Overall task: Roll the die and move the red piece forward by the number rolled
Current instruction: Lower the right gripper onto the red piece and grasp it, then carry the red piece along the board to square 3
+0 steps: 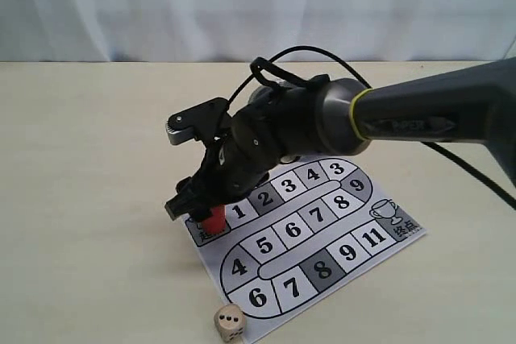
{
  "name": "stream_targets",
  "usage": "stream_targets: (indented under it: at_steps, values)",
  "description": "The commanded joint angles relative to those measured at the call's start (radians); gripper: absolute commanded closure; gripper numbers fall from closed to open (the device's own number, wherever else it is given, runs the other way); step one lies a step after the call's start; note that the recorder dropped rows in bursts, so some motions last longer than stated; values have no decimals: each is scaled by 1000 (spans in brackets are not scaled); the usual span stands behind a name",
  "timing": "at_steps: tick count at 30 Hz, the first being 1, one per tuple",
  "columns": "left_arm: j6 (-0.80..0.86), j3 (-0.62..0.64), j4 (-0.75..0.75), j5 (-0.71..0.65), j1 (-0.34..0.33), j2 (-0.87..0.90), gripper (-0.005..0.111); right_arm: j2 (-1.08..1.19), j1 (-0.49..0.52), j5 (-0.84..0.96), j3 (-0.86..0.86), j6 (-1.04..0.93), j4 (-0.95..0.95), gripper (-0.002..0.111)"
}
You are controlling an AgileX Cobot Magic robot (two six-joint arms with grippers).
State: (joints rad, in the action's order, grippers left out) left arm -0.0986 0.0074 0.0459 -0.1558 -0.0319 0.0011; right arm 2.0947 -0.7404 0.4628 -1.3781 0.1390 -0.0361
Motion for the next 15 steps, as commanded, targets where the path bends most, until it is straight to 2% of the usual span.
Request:
stream_targets:
  at_steps: [1, 4, 8, 9, 12, 15]
  values:
    - [-2, -7, -2, 12, 8, -1, 107, 17, 6, -21, -5, -13, 3, 37]
    - [-2, -7, -2, 12, 8, -1, 107, 19, 6, -21, -5, -13, 3, 45]
    - [-2, -7, -2, 12, 8, -1, 107, 19, 6, -12, -5, -13, 3, 71]
    - [-2, -7, -2, 12, 8, -1, 107, 19, 6, -6, -5, -13, 3, 83]
    - [-2, -7, -2, 12, 8, -1, 107, 19, 6, 5, -5, -24, 3, 101]
    - [-2, -7, -2, 12, 8, -1, 107, 15, 7, 10, -5, -28, -6, 104]
